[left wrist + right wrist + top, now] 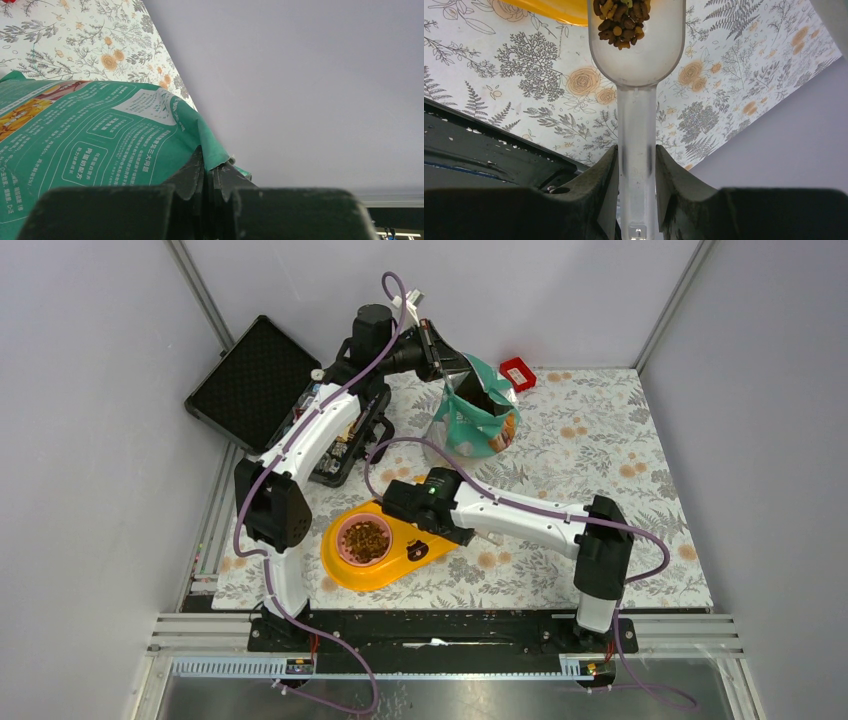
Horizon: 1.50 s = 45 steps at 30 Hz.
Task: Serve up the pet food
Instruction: Pour the pet food into the pet food bowl.
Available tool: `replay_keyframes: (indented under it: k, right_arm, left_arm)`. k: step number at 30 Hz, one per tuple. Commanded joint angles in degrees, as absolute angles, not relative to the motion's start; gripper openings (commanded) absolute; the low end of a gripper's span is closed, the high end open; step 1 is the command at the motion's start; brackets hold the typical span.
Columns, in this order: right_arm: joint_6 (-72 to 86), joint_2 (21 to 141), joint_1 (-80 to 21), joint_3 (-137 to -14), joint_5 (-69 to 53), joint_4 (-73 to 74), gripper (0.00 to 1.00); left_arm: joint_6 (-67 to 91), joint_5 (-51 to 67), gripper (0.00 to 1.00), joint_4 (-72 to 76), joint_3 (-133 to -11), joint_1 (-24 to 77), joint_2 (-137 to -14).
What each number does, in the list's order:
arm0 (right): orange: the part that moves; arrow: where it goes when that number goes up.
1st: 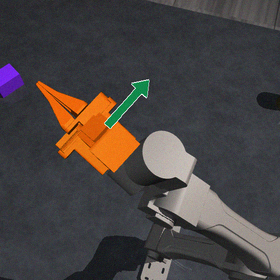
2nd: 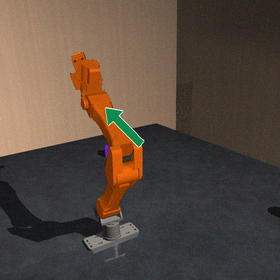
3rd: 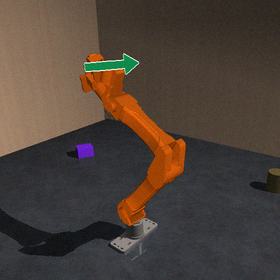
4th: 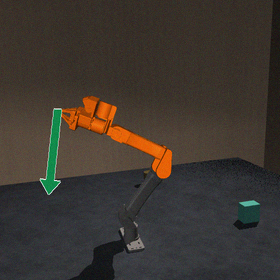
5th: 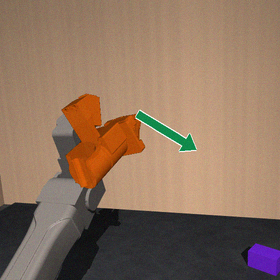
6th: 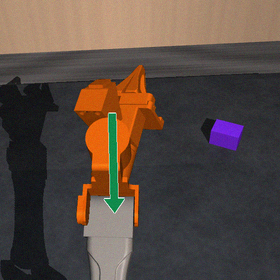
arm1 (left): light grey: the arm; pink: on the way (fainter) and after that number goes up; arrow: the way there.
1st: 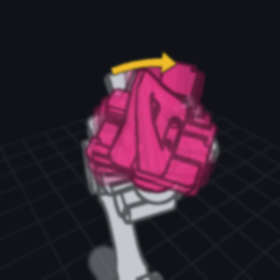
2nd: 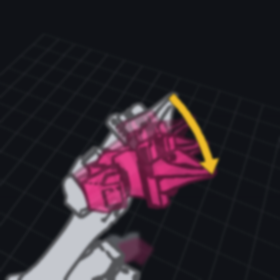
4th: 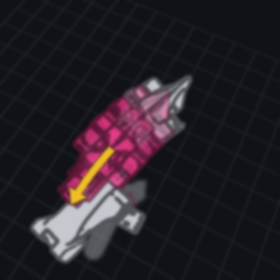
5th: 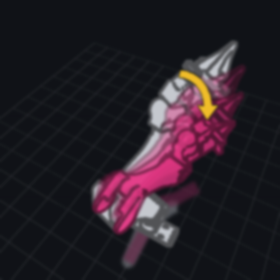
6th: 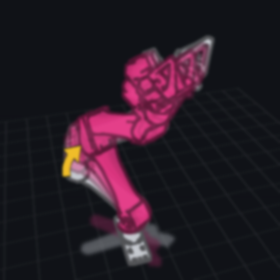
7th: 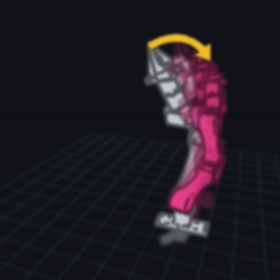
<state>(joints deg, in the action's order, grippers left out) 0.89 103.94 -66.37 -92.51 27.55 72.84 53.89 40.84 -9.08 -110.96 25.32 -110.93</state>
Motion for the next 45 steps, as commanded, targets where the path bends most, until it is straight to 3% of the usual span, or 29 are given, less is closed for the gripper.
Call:
replay_keyframes:
  k: [1, 5, 10, 17, 23, 29, 35, 41, 45]
  right_arm:
    - [0.96, 104.11, -66.97, -96.19, 29.91, 75.57, 0.00]
    - [0.84, 104.17, -66.97, -98.05, 30.10, 76.51, 0.00]
    - [1.41, 104.38, -66.98, -91.33, 28.85, 74.22, 0.00]
    - [2.19, 104.50, -66.98, -98.23, 29.34, 76.53, 0.00]
    - [2.26, 104.11, -66.97, -92.12, 30.66, 75.67, 0.00]
    - [2.92, 103.47, -67.02, -98.64, 30.97, 78.30, 0.00]
    - [3.29, 104.01, -66.97, -91.82, 30.67, 77.16, 0.00]
    - [3.10, 105.59, -66.97, -102.12, 30.57, 80.47, 0.00]
    - [3.96, 105.04, -67.06, -96.17, 29.97, 79.40, 0.00]
  left_arm:
    - [54.22, 41.22, 0.00, -1.94, -111.03, 23.09, -105.63]
    - [54.75, 41.43, 0.00, -1.29, -110.71, 23.12, -105.37]
    - [54.37, 41.40, 0.00, -1.49, -110.28, 23.03, -104.96]
    - [55.18, 41.58, 0.00, -0.75, -110.13, 22.94, -105.12]
    - [54.95, 41.58, 0.00, -0.87, -109.98, 22.94, -104.90]
    - [55.57, 41.57, 0.00, -0.21, -109.38, 22.94, -104.90]
    - [55.39, 41.57, 0.00, -0.26, -109.37, 22.94, -104.61]
    - [56.51, 41.66, 0.00, 1.13, -109.24, 22.94, -105.03]
    - [56.14, 41.66, 0.00, 1.00, -109.31, 22.94, -104.83]
